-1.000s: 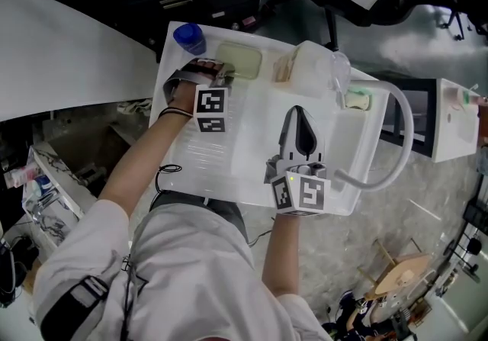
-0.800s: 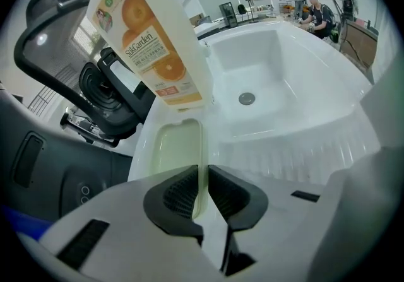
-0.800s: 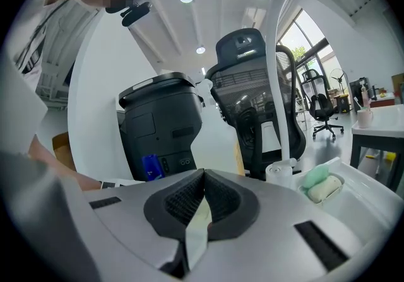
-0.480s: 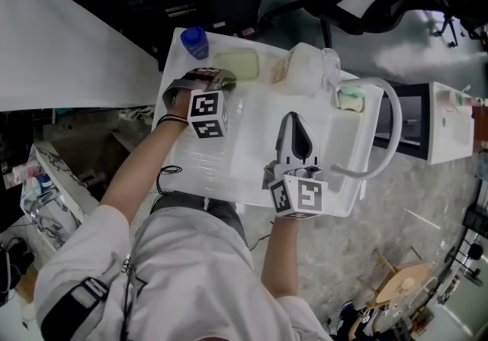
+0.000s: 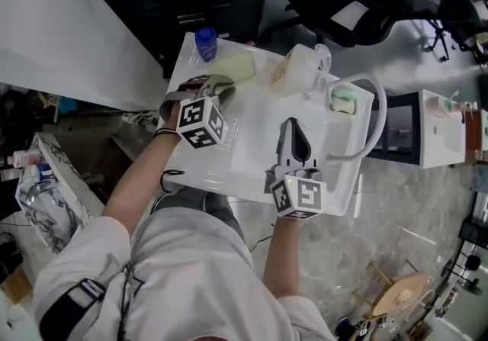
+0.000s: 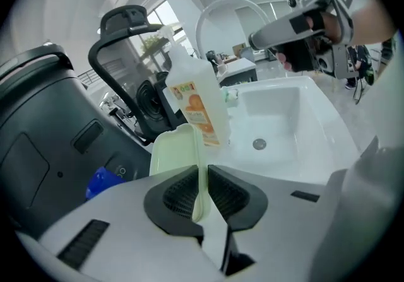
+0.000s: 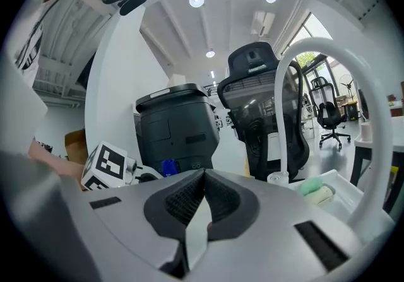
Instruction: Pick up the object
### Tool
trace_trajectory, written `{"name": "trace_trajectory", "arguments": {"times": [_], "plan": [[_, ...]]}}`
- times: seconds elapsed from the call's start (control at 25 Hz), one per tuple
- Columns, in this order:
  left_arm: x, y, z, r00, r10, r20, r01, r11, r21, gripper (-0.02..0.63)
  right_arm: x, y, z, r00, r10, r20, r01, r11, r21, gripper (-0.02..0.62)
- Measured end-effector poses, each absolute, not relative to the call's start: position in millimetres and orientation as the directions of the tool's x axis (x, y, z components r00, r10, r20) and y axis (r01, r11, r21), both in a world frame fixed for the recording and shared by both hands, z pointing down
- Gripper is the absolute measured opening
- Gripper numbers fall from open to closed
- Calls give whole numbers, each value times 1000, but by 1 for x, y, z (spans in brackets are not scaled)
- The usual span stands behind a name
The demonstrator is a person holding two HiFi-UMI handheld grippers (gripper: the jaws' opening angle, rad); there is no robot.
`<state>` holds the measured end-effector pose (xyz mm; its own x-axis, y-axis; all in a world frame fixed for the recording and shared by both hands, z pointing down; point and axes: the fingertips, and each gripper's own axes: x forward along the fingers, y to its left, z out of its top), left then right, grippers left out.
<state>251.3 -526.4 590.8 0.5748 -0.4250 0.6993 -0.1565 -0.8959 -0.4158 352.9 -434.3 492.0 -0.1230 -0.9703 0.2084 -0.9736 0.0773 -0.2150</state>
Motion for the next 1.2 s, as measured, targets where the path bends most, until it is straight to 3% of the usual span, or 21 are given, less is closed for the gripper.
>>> {"name": "trace_trajectory", "arguments": {"times": [0.64,1.2], "plan": [[198,-494,461,643,-644,414,-533,-765,-361,60,356,-409,430,-121,-984,130,-981,99,-166,5],[147,-461,399,615,-757,220,-692,-652,-311,60,363,-389,398,-124,-990,64,-984,115,-133,5]]}}
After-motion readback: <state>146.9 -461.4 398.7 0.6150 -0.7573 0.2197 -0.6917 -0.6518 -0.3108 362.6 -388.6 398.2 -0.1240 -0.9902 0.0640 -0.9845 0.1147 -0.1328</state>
